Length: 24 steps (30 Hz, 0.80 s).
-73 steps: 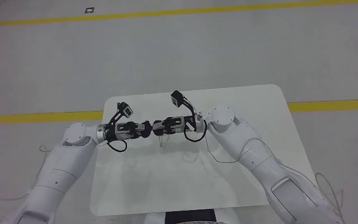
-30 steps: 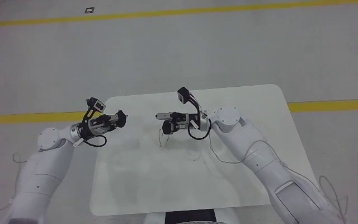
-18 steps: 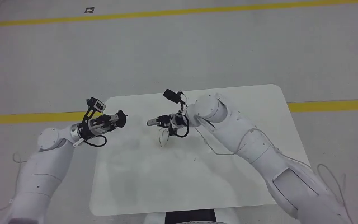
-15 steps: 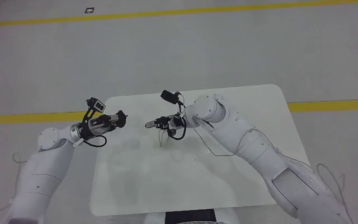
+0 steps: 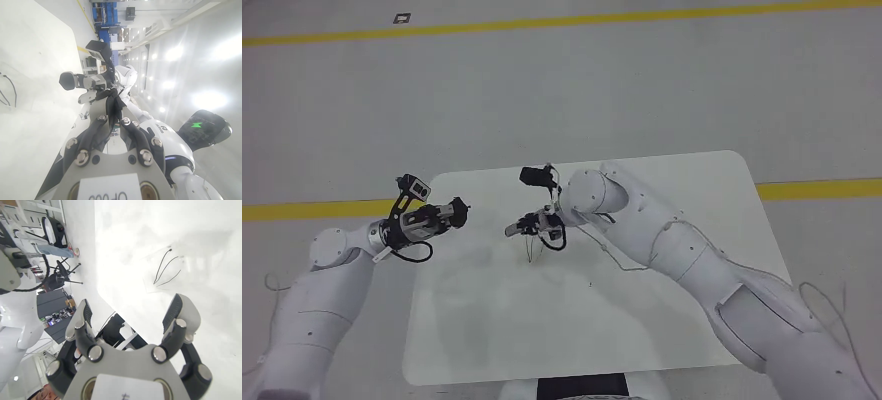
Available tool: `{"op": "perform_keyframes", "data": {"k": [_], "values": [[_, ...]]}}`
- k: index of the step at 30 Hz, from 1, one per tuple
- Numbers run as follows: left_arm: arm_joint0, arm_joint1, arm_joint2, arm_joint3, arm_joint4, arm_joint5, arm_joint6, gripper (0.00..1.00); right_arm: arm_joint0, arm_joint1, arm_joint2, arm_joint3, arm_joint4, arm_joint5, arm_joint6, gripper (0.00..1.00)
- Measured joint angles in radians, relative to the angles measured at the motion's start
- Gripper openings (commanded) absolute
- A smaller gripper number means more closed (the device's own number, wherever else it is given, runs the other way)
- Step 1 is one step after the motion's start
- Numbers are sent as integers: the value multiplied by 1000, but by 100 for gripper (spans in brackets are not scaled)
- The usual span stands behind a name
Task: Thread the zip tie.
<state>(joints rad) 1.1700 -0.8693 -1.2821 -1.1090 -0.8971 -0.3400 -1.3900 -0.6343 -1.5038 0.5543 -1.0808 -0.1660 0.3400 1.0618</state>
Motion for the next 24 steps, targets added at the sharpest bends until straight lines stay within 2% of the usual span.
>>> {"op": "perform_keyframes", "data": {"k": [3,6,9,16,19,24], "values": [[0,0,0,0,0,0,0,0,34,-52,-36,83,27,0,0,100],[0,0,0,0,0,0,0,0,66,-111,-62,196,75,0,-8,100],[0,0,0,0,0,0,0,0,88,-150,-75,281,111,0,-23,100],[0,0,0,0,0,0,0,0,88,-150,-75,282,110,0,-24,100],[0,0,0,0,0,0,0,0,67,-154,-79,271,107,-1,-43,100],[0,0,0,0,0,0,0,0,75,-181,-97,315,102,0,-45,100]]}}
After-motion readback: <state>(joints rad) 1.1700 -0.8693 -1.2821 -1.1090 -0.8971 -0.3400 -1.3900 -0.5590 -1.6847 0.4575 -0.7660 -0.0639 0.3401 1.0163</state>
